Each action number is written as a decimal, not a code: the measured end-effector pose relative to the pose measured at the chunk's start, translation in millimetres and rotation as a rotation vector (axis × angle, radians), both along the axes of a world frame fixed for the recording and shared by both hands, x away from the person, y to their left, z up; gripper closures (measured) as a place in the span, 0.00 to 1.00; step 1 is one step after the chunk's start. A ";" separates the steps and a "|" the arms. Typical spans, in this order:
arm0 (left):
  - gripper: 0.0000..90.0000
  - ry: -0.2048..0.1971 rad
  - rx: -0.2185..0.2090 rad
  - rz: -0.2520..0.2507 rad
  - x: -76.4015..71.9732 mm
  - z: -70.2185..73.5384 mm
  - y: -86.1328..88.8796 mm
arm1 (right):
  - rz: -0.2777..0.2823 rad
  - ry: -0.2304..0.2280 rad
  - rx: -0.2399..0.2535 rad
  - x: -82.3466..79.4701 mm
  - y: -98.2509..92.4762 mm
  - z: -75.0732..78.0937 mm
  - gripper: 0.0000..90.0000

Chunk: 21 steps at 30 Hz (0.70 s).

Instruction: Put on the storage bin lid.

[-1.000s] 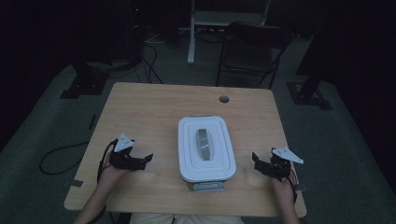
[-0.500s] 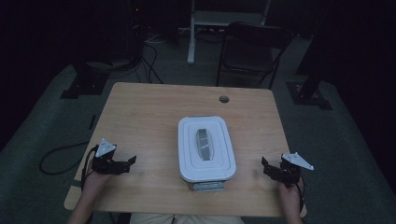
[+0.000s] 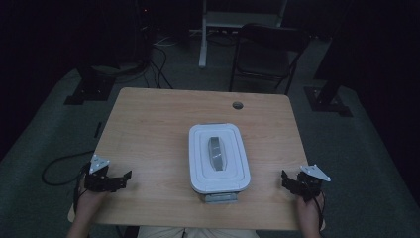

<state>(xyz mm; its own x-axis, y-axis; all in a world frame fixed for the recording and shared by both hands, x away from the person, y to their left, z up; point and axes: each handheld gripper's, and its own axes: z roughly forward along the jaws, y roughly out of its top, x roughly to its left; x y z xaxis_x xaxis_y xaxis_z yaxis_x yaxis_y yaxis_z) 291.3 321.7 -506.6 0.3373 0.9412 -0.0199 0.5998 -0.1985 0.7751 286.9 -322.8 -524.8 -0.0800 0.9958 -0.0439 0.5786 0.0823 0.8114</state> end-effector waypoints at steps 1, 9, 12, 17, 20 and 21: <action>0.02 0.008 0.009 0.011 -0.6 -0.2 1.5 | -0.002 0.010 0.005 0.4 0.3 -0.1 0.16; 0.02 0.026 0.052 0.089 -3.8 -7.0 11.2 | -0.010 0.085 0.047 3.1 -0.8 -1.9 0.16; 0.02 0.042 0.069 0.107 -2.1 -10.3 12.6 | -0.017 0.089 0.037 2.9 0.0 -2.2 0.16; 0.02 0.062 0.099 0.114 0.9 -15.6 10.8 | 0.011 0.135 0.035 5.9 1.2 -3.8 0.16; 0.02 0.073 0.102 0.117 1.9 -16.1 11.0 | 0.020 0.134 0.030 5.6 2.0 -3.7 0.16; 0.02 0.073 0.102 0.117 1.9 -16.1 11.0 | 0.020 0.134 0.030 5.6 2.0 -3.7 0.16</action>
